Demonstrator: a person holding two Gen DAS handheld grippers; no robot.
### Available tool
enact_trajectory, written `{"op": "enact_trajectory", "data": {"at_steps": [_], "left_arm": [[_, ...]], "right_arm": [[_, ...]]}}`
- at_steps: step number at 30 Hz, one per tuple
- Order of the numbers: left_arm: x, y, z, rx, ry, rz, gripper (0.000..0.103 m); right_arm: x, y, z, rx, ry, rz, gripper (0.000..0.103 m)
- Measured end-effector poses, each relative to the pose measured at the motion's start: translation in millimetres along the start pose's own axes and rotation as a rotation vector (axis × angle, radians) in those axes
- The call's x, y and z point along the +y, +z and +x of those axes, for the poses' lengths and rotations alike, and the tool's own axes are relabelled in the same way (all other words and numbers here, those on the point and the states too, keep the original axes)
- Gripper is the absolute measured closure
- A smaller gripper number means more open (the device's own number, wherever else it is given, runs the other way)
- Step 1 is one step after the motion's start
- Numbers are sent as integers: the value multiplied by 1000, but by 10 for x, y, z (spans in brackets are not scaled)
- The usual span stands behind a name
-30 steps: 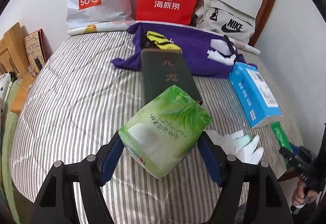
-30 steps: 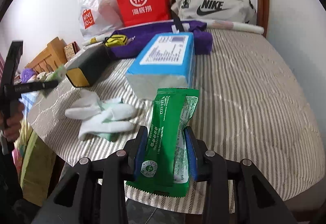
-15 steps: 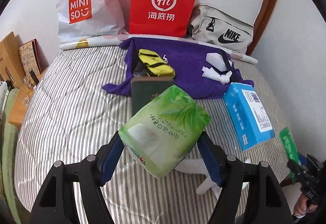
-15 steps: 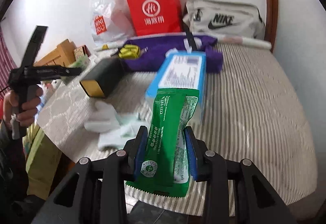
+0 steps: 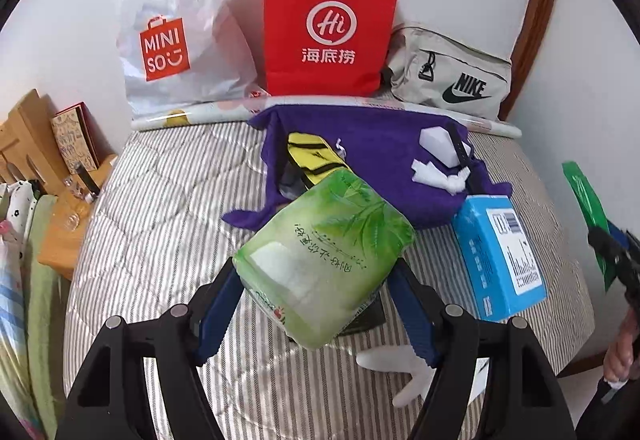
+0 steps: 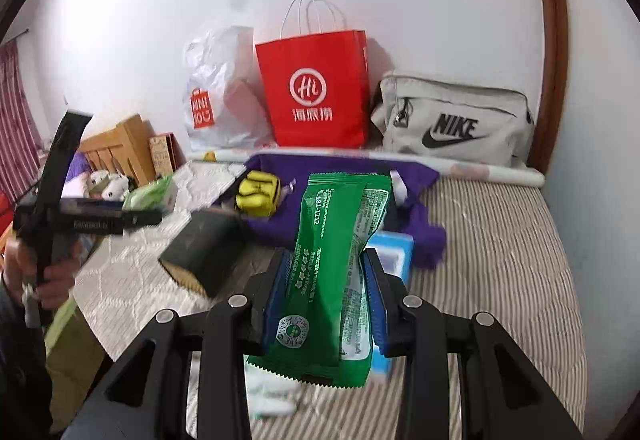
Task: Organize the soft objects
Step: 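Carry the tissue pack and green snack packet over the purple towel with both grippers, then lower the tissue pack onto the yellow pouch with left while right sets green packet on towel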
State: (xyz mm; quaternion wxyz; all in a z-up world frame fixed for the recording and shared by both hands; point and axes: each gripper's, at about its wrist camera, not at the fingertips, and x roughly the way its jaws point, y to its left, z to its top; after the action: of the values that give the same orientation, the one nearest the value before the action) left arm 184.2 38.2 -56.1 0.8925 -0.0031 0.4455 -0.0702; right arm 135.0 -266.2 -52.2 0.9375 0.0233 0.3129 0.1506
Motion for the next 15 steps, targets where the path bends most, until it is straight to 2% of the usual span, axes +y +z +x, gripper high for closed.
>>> {"op": "enact_trajectory", "data": {"at_steps": [5,15], "left_arm": [[21,165,117,14,20,-6,31],[5,524,491,56,15,4,31]], "right_arm": [[-14,227,201,-2,4,-18,67],[-152,537,726,40,6,-12,66]]}}
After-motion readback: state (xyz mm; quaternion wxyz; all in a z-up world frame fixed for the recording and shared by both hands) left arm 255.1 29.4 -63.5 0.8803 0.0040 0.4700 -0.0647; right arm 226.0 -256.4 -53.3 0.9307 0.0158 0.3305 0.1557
